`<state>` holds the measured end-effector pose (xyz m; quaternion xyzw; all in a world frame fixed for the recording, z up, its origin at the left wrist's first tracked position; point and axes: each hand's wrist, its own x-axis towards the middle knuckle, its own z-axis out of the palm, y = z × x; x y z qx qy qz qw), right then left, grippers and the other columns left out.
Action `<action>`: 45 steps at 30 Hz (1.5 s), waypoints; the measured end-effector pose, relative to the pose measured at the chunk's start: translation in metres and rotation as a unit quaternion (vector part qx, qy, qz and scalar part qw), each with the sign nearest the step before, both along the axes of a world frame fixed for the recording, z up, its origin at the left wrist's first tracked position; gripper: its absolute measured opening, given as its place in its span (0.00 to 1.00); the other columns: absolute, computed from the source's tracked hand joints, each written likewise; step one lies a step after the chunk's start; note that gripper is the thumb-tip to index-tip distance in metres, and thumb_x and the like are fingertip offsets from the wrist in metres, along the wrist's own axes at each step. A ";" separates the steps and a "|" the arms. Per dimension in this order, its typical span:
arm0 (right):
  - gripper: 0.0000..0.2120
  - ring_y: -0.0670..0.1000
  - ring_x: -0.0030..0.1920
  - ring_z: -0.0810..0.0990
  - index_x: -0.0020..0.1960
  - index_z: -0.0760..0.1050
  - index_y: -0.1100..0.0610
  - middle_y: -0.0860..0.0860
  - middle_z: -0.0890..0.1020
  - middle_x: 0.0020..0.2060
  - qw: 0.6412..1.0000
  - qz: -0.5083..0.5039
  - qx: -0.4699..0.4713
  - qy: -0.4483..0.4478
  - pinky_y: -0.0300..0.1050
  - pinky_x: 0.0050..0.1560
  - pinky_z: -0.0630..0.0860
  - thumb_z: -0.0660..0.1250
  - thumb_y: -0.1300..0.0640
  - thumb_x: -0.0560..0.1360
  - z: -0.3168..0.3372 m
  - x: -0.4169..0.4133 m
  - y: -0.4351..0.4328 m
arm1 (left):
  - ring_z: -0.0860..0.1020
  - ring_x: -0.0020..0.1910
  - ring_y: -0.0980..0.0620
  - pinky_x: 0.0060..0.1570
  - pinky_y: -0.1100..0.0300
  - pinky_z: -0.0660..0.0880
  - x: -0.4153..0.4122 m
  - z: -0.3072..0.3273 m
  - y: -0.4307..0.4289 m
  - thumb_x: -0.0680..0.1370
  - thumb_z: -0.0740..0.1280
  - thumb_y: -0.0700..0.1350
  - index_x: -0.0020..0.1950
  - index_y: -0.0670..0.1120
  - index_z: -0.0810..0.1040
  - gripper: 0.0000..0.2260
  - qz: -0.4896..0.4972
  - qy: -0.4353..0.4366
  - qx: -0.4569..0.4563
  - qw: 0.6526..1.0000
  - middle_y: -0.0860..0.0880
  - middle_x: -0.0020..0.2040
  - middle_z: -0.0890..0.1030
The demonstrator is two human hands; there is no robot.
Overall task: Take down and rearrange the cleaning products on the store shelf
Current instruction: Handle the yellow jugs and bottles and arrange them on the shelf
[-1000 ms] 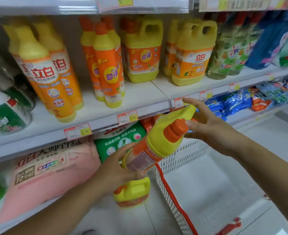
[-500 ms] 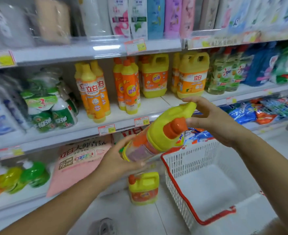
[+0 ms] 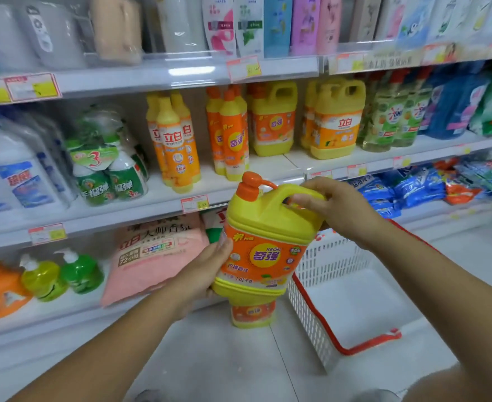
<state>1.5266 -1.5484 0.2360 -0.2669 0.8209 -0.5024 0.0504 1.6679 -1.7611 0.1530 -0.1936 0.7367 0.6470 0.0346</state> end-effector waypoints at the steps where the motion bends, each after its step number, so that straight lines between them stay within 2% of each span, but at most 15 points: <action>1: 0.13 0.51 0.49 0.81 0.54 0.80 0.48 0.48 0.80 0.50 1.000 0.005 0.019 -0.001 0.53 0.43 0.83 0.72 0.44 0.73 -0.009 -0.002 -0.005 | 0.83 0.52 0.56 0.48 0.58 0.78 -0.003 -0.012 -0.004 0.68 0.66 0.65 0.63 0.59 0.74 0.25 -0.014 -0.004 0.015 1.000 0.56 0.54 0.85; 4: 0.11 0.48 0.47 0.79 0.52 0.78 0.48 0.45 0.78 0.46 0.997 0.021 0.079 -0.011 0.52 0.46 0.80 0.73 0.46 0.73 -0.046 -0.007 -0.023 | 0.83 0.52 0.57 0.47 0.59 0.79 -0.011 -0.065 -0.016 0.66 0.78 0.52 0.63 0.56 0.73 0.28 -0.018 -0.017 0.033 0.999 0.57 0.53 0.84; 7: 0.11 0.50 0.52 0.79 0.49 0.78 0.44 0.47 0.79 0.48 0.984 0.060 0.168 0.004 0.45 0.50 0.74 0.74 0.42 0.70 -0.100 -0.015 -0.044 | 0.83 0.51 0.58 0.44 0.63 0.79 -0.021 -0.131 -0.025 0.62 0.83 0.45 0.60 0.54 0.76 0.30 0.006 -0.018 0.030 0.999 0.58 0.51 0.85; 10: 0.17 0.48 0.51 0.75 0.57 0.80 0.47 0.44 0.71 0.46 0.963 0.089 0.254 -0.011 0.38 0.49 0.67 0.75 0.45 0.70 -0.161 -0.015 -0.057 | 0.82 0.54 0.58 0.48 0.66 0.77 -0.028 -0.188 -0.027 0.52 0.83 0.54 0.60 0.55 0.78 0.37 0.037 -0.008 -0.013 0.999 0.60 0.52 0.84; 13: 0.19 0.52 0.50 0.75 0.58 0.80 0.51 0.46 0.67 0.44 0.961 0.073 0.261 -0.059 0.38 0.50 0.70 0.77 0.49 0.70 -0.220 -0.019 -0.063 | 0.82 0.51 0.60 0.51 0.60 0.79 -0.036 -0.233 -0.027 0.51 0.80 0.59 0.57 0.59 0.77 0.35 0.063 -0.023 -0.027 0.997 0.63 0.50 0.84; 16: 0.20 0.51 0.48 0.73 0.59 0.81 0.54 0.48 0.67 0.45 0.960 0.042 0.263 -0.081 0.34 0.49 0.66 0.78 0.53 0.69 -0.262 -0.029 -0.067 | 0.83 0.49 0.58 0.51 0.58 0.80 -0.047 -0.267 -0.027 0.51 0.78 0.59 0.55 0.61 0.77 0.32 0.082 -0.049 -0.036 0.995 0.63 0.48 0.84; 22: 0.18 0.57 0.54 0.76 0.60 0.80 0.58 0.57 0.68 0.52 0.963 0.012 0.225 -0.150 0.32 0.52 0.67 0.77 0.60 0.71 -0.304 -0.040 -0.068 | 0.82 0.55 0.51 0.57 0.45 0.78 -0.065 -0.307 -0.032 0.56 0.81 0.54 0.62 0.53 0.77 0.36 0.032 -0.068 -0.104 0.992 0.54 0.54 0.84; 25: 0.19 0.52 0.52 0.71 0.64 0.76 0.59 0.55 0.65 0.53 0.957 0.032 0.233 -0.173 0.26 0.47 0.64 0.74 0.61 0.74 -0.303 -0.045 -0.068 | 0.81 0.54 0.52 0.57 0.53 0.78 -0.072 -0.290 -0.031 0.62 0.80 0.49 0.62 0.51 0.76 0.30 0.000 -0.085 -0.152 0.985 0.54 0.54 0.83; 28: 0.20 0.54 0.53 0.72 0.65 0.74 0.56 0.54 0.64 0.54 0.932 0.079 0.296 -0.191 0.31 0.50 0.67 0.73 0.56 0.75 -0.297 -0.048 -0.066 | 0.81 0.49 0.52 0.46 0.61 0.77 -0.078 -0.260 -0.030 0.76 0.71 0.43 0.60 0.46 0.78 0.13 -0.099 -0.115 -0.250 0.956 0.49 0.53 0.82; 30: 0.19 0.53 0.52 0.73 0.65 0.73 0.55 0.54 0.66 0.55 0.916 0.104 0.339 -0.188 0.36 0.50 0.69 0.72 0.53 0.76 -0.291 -0.046 -0.063 | 0.79 0.53 0.53 0.49 0.61 0.75 -0.080 -0.239 -0.038 0.74 0.73 0.44 0.61 0.47 0.78 0.16 -0.184 -0.102 -0.315 0.925 0.52 0.57 0.80; 34: 0.16 0.50 0.52 0.76 0.65 0.72 0.53 0.52 0.77 0.55 0.924 0.112 0.314 -0.187 0.39 0.49 0.70 0.68 0.52 0.79 -0.265 -0.052 -0.055 | 0.79 0.57 0.47 0.58 0.54 0.76 -0.094 -0.183 -0.051 0.67 0.77 0.52 0.64 0.49 0.77 0.26 -0.236 -0.185 -0.303 0.905 0.48 0.59 0.81; 36: 0.12 0.47 0.54 0.76 0.63 0.73 0.48 0.51 0.79 0.58 0.951 0.086 0.256 -0.148 0.39 0.53 0.70 0.67 0.53 0.80 -0.242 -0.062 -0.051 | 0.79 0.56 0.51 0.58 0.56 0.76 -0.110 -0.145 -0.052 0.71 0.76 0.51 0.65 0.52 0.76 0.23 -0.202 -0.132 -0.332 0.912 0.52 0.58 0.79; 39: 0.10 0.45 0.58 0.77 0.58 0.75 0.45 0.45 0.79 0.57 0.989 0.020 0.116 -0.085 0.42 0.61 0.72 0.67 0.57 0.80 -0.194 -0.083 -0.043 | 0.73 0.61 0.57 0.60 0.60 0.71 -0.138 -0.081 -0.045 0.76 0.70 0.51 0.67 0.55 0.75 0.19 -0.121 0.032 -0.413 0.902 0.57 0.62 0.75; 42: 0.11 0.41 0.56 0.79 0.55 0.75 0.43 0.39 0.80 0.53 0.999 -0.027 0.020 -0.029 0.32 0.56 0.73 0.67 0.59 0.79 -0.141 -0.115 -0.041 | 0.66 0.68 0.56 0.66 0.64 0.61 -0.177 -0.027 -0.044 0.79 0.67 0.51 0.71 0.54 0.72 0.20 -0.084 0.159 -0.493 0.851 0.57 0.68 0.71; 45: 0.11 0.38 0.54 0.78 0.57 0.74 0.44 0.42 0.80 0.53 0.998 -0.055 -0.017 0.028 0.28 0.52 0.72 0.66 0.59 0.80 -0.098 -0.156 -0.048 | 0.64 0.72 0.51 0.72 0.54 0.62 -0.230 0.000 -0.050 0.78 0.68 0.52 0.73 0.51 0.70 0.24 -0.080 0.224 -0.565 0.790 0.51 0.73 0.69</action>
